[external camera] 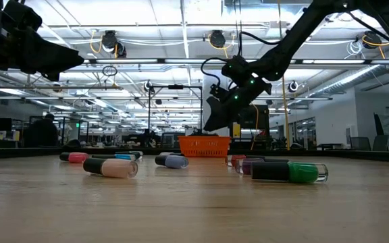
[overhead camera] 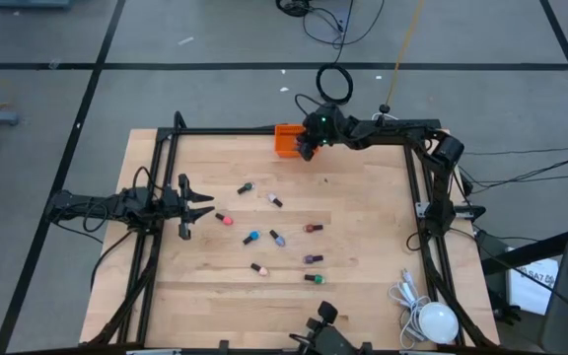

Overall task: Pick & Place Nail Polish
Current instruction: Put the yellow nail polish bottle into the basket, then put the red nail polish bottle into the basket

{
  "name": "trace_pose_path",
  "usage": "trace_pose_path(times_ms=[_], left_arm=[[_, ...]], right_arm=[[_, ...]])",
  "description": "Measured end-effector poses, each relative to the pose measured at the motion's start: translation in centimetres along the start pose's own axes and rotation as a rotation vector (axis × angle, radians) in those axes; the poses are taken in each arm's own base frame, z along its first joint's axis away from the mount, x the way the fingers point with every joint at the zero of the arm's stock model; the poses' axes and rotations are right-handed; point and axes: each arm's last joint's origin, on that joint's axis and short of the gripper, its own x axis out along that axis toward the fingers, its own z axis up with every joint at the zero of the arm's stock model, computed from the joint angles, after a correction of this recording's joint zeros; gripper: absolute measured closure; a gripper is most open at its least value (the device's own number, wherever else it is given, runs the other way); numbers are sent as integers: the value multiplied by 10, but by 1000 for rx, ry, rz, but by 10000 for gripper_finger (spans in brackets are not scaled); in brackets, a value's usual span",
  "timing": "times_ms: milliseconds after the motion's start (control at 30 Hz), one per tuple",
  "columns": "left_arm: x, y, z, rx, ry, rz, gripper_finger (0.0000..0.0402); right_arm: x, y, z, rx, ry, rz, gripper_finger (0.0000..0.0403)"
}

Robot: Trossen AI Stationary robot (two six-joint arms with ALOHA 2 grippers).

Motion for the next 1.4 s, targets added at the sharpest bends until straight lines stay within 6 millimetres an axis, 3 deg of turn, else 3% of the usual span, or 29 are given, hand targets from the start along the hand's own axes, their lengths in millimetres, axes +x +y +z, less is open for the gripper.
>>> trace_pose_path(times_ms=[367, 500, 667, 867, 1033, 1233, 1400], left_arm=[[0, 0, 0, 0, 0, 0, 277], [0, 0, 0, 0, 0, 0, 277], [0, 0, 0, 0, 0, 0, 277], [0, 0, 0, 0, 0, 0, 277], [0, 0, 0, 0, 0, 0, 277], [0, 0, 0, 0, 0, 0, 277], [0, 0, 0, 0, 0, 0, 277]], right_arm=[[-4, 10, 5, -19, -8, 38, 280], [-18, 36, 17, -63, -35, 202, 290], [-38, 88, 16, -91, 75, 441, 297], [-56, 163, -14, -192, 307, 592, 298], [-68, 208, -58, -294, 462, 681, 298], [-76, 228, -89, -407, 525, 448, 287], [-85, 228, -87, -443, 532, 375, 236]])
